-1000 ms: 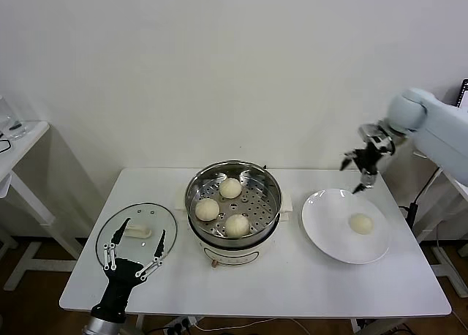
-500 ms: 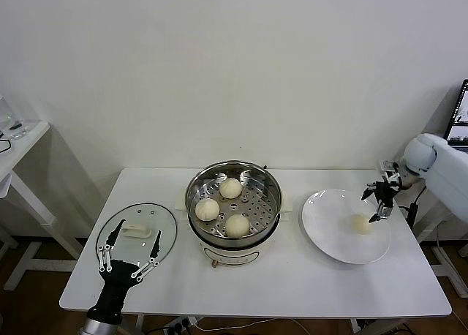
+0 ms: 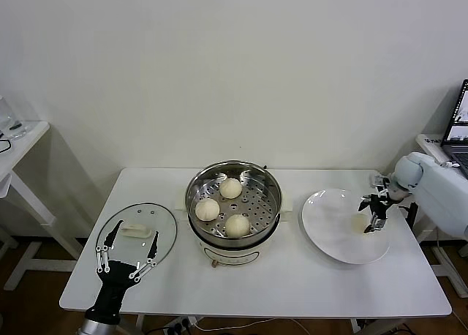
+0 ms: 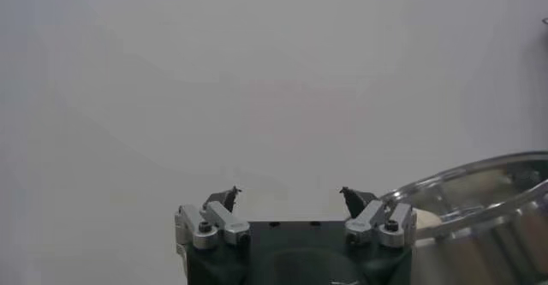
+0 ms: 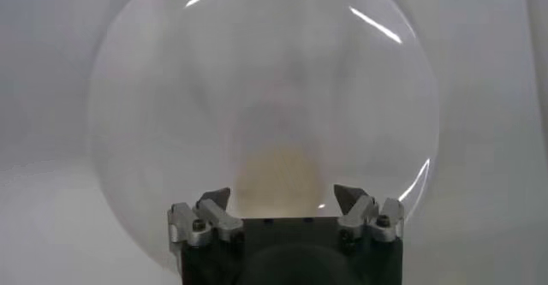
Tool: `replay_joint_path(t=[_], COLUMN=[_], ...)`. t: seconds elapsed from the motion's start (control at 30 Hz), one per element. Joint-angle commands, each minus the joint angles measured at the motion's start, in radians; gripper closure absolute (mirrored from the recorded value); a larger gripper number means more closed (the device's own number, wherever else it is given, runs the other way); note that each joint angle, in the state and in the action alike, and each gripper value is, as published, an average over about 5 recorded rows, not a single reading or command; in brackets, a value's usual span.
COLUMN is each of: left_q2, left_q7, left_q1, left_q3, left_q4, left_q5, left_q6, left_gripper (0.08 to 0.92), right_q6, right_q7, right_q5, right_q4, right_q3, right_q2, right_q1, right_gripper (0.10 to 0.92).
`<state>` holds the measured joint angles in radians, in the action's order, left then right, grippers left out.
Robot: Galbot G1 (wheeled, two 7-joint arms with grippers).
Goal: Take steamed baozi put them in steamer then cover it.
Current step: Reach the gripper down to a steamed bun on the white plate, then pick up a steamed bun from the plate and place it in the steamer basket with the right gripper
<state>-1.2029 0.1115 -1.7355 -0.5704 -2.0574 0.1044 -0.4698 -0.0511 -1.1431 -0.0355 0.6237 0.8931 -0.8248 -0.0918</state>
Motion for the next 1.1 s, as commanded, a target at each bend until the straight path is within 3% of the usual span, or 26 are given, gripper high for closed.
replay_joint_path(t=[0.03,0.17,0.4,0.57,0.83,1.1], left_q2=[-0.001,-0.001,-0.001,-0.001,0.002,0.01], left_q7=[0.0,0.001,0.001,0.001,0.0,0.001], left_q1=[-0.001,-0.002,-0.004,-0.003,-0.006,-0.009], left_q3=[-0.002,-0.004,-0.006,-0.005,-0.006,0.0], left_q4=[0.002,0.001,-0.002,-0.009,-0.015,-0.01], left_q5=[0.002,0.002,0.002,0.003,0.003,0.004], left_q6=[-0.001,-0.001,0.0,0.002,0.003,0.003], left_gripper=[0.177,0.177,0.177,0.177,0.177,0.177], right_q6=[-0.002,-0.002,0.007,0.018,0.068,0.168], right_q7=[0.017,0.017,-0.002,-0.043,-0.13,-0.106], right_q5=[0.034,0.039,0.022,-0.026,-0.302,-0.575], right_q4=[-0.044,-0.035,0.027,0.089,0.275,0.492], right_q3=[-0.038,-0.038,0.005,0.066,0.356,0.573], right_q2=[-0.031,-0.026,0.0,0.013,-0.023,-0.172], right_q1=[0.032,0.032,-0.027,-0.14,-0.465,-0.732], right_gripper=[0.203,0.23,0.358,0.379,0.381,0.381])
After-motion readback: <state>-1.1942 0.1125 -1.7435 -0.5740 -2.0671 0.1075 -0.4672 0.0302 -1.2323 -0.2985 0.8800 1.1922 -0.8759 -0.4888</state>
